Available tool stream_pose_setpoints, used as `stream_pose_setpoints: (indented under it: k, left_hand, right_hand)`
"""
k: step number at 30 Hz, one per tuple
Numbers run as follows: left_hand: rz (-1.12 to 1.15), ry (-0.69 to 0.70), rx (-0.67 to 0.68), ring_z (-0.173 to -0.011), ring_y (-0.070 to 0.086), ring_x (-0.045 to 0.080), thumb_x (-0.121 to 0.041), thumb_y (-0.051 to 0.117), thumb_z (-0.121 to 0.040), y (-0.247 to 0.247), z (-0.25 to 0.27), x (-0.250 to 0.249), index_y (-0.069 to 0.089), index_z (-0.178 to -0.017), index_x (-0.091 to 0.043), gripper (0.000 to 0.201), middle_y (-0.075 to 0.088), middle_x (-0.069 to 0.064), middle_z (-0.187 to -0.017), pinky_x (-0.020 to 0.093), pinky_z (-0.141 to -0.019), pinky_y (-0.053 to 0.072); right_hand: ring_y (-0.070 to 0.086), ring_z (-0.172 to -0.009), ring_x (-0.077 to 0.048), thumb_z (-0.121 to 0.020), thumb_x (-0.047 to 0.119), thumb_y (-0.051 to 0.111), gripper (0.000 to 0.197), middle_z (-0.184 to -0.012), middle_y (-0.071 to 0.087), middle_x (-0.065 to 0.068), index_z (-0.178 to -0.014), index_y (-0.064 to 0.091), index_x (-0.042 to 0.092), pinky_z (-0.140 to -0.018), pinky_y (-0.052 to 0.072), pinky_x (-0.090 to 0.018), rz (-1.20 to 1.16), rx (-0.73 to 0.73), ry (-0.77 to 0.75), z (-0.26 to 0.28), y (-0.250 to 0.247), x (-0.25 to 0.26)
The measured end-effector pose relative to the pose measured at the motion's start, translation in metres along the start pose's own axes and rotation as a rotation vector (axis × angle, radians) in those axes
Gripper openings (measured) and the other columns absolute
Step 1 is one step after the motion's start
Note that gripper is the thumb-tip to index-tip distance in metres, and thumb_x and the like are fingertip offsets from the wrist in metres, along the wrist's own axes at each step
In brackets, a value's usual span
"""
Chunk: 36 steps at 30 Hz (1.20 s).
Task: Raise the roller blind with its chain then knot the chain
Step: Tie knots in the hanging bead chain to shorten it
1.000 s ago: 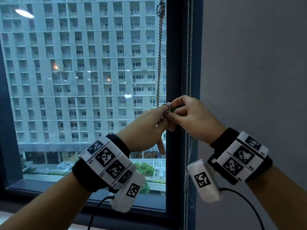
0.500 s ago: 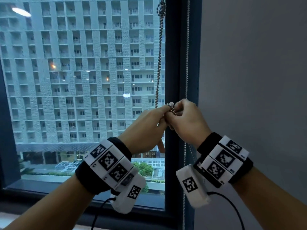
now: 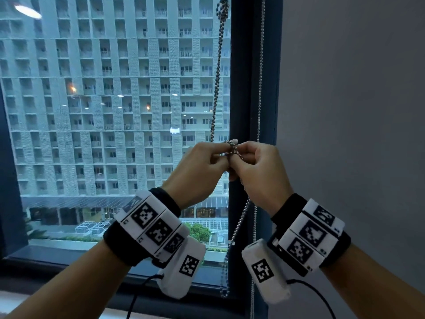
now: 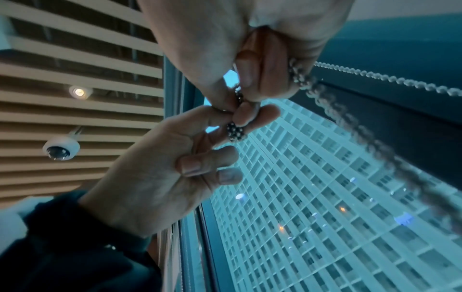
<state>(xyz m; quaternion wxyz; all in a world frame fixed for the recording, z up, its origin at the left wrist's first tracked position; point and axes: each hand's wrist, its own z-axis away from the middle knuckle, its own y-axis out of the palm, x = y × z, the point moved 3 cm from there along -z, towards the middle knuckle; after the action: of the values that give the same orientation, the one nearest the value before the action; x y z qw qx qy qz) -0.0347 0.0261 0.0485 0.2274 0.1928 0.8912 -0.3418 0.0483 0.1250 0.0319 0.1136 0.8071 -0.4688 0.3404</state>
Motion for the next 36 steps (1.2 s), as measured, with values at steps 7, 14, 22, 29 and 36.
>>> stream_pose_setpoints:
  k: [7, 14, 22, 29, 36]
  left_hand:
    - [0.044, -0.009, 0.043, -0.035, 0.027, 0.007, -0.01, 0.044, -0.096, -0.002, -0.001, 0.002, 0.063, -0.123, -0.026, 0.037, 0.071, 0.019, -0.077, 0.018, -0.035, 0.026]
    - [0.11, -0.006, 0.06, -0.044, 0.031, 0.022, -0.011, 0.045, -0.097, -0.005, 0.002, 0.006, 0.058, -0.13, -0.028, 0.039, 0.075, 0.005, -0.074, 0.026, -0.04, 0.029]
    - [0.185, 0.056, 0.123, -0.04, 0.039, 0.006, -0.007, 0.041, -0.099, 0.002, 0.006, 0.004, 0.046, -0.139, -0.026, 0.044, 0.058, -0.008, -0.055, 0.013, -0.043, 0.032]
    - [0.105, 0.104, 0.21, -0.051, 0.052, -0.012, -0.002, 0.043, -0.098, -0.004, 0.01, -0.004, 0.042, -0.141, -0.014, 0.045, 0.065, -0.034, -0.07, 0.001, -0.054, 0.036]
    - [-0.041, 0.164, 0.257, -0.091, 0.06, -0.011, -0.008, 0.046, -0.098, -0.009, 0.009, -0.005, 0.048, -0.139, -0.022, 0.043, 0.072, -0.005, -0.111, 0.011, -0.079, 0.045]
  right_hand:
    - [0.072, -0.064, -0.01, -0.095, 0.014, 0.059, 0.012, -0.072, 0.074, 0.0, -0.094, 0.07, 0.01, -0.065, 0.059, -0.027, 0.084, 0.08, -0.157, 0.008, -0.006, 0.006]
    - [0.063, -0.066, -0.024, -0.097, 0.024, 0.05, 0.028, -0.076, 0.07, -0.011, -0.092, 0.071, 0.007, -0.059, 0.051, -0.03, 0.053, 0.216, -0.14, 0.003, -0.018, 0.006]
    - [0.065, -0.067, -0.01, -0.091, 0.01, 0.064, 0.009, -0.079, 0.071, -0.005, -0.091, 0.073, 0.009, -0.061, 0.053, -0.023, -0.207, 0.265, 0.111, -0.005, -0.019, -0.004]
    - [0.063, -0.066, -0.012, -0.09, 0.013, 0.063, 0.02, -0.079, 0.068, -0.008, -0.099, 0.069, -0.004, -0.057, 0.054, -0.02, -0.277, 0.439, 0.316, -0.007, -0.02, -0.001]
    - [0.065, -0.061, -0.013, -0.087, 0.01, 0.064, 0.008, -0.074, 0.069, -0.006, -0.087, 0.069, 0.004, -0.051, 0.054, -0.021, -0.269, 0.555, 0.422, -0.009, -0.02, 0.003]
